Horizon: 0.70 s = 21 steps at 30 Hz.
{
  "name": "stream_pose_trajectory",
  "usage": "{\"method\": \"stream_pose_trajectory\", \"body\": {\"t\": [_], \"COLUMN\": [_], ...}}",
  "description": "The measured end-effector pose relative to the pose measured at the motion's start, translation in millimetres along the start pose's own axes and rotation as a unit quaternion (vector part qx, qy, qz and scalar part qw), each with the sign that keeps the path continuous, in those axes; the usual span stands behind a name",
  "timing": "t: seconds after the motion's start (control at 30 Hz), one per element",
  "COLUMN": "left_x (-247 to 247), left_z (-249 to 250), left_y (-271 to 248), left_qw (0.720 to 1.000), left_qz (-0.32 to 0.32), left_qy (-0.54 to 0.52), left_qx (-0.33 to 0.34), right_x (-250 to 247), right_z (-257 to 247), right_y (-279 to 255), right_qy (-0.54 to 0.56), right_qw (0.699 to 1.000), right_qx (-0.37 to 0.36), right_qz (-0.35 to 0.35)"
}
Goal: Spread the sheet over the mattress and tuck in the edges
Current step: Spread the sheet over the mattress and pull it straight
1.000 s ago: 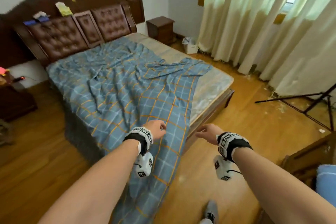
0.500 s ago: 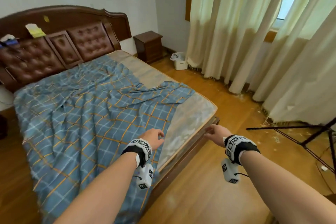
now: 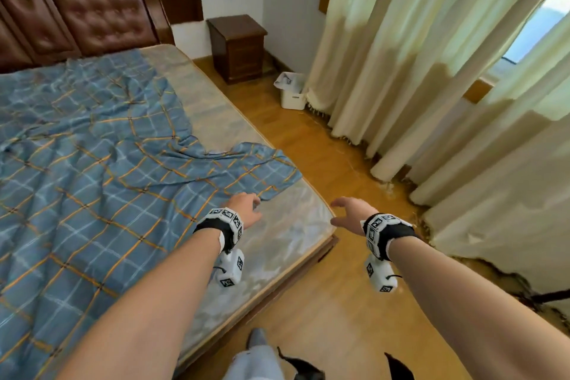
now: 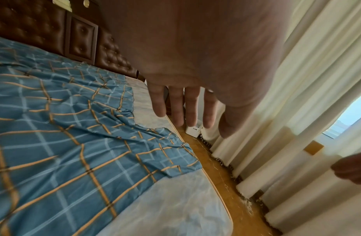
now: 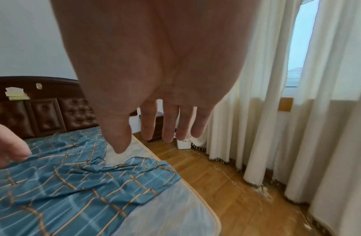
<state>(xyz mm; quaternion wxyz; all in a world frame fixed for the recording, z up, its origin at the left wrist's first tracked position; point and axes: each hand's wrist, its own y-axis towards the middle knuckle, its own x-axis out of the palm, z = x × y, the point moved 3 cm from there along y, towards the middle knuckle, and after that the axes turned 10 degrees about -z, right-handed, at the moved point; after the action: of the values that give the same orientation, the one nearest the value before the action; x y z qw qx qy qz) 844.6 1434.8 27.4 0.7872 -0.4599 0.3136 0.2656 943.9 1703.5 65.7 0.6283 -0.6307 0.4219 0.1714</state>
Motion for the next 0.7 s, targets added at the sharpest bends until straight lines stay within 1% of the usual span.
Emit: {"method": "stream_pose_trajectory", "body": {"t": [0.07,0.13,0.2,0.27,0.37,0.43,0.5,0.6,0.7], "left_x": [-28.2,-50.2,-74.7,-95.4,-103.9,-99.0,-82.2,-56.5,-43.9], "left_z": [12.8,23.5,27.3,22.0,9.9,5.3,5.2,22.7,51.8], "left_y": [36.9,67.9,101.1,132.2,168.8,188.2,201.2,206.7,207.6], "left_qw": [1.0,0.999,0.999,0.995,0.981,0.964,0.937,0.899,0.865], "left_qz": [0.008,0.002,0.016,0.049,0.084,0.097,0.117,0.115,0.138], "left_qy": [0.009,0.014,0.008,-0.015,-0.074,-0.116,-0.166,-0.218,-0.266], "left_qx": [-0.016,-0.028,-0.05,-0.087,-0.161,-0.217,-0.283,-0.363,-0.402], "right_x": [-41.7,-73.4,-103.8,-132.4,-162.7,-176.1,-184.5,-188.9,-190.8], "right_z": [10.8,17.6,19.5,18.6,7.7,-5.1,-19.0,-32.4,-39.5], "right_y": [43.4,85.4,130.9,183.6,270.7,323.3,366.8,400.1,421.8], "right_qy": [-0.011,-0.023,-0.038,-0.055,-0.108,-0.146,-0.196,-0.277,-0.336], "right_qw": [1.0,0.999,0.998,0.994,0.981,0.965,0.94,0.895,0.85], "right_qx": [-0.011,-0.027,-0.05,-0.085,-0.151,-0.202,-0.257,-0.314,-0.358], "right_qz": [0.005,-0.006,-0.022,-0.032,-0.064,-0.08,-0.106,-0.154,-0.191]}}
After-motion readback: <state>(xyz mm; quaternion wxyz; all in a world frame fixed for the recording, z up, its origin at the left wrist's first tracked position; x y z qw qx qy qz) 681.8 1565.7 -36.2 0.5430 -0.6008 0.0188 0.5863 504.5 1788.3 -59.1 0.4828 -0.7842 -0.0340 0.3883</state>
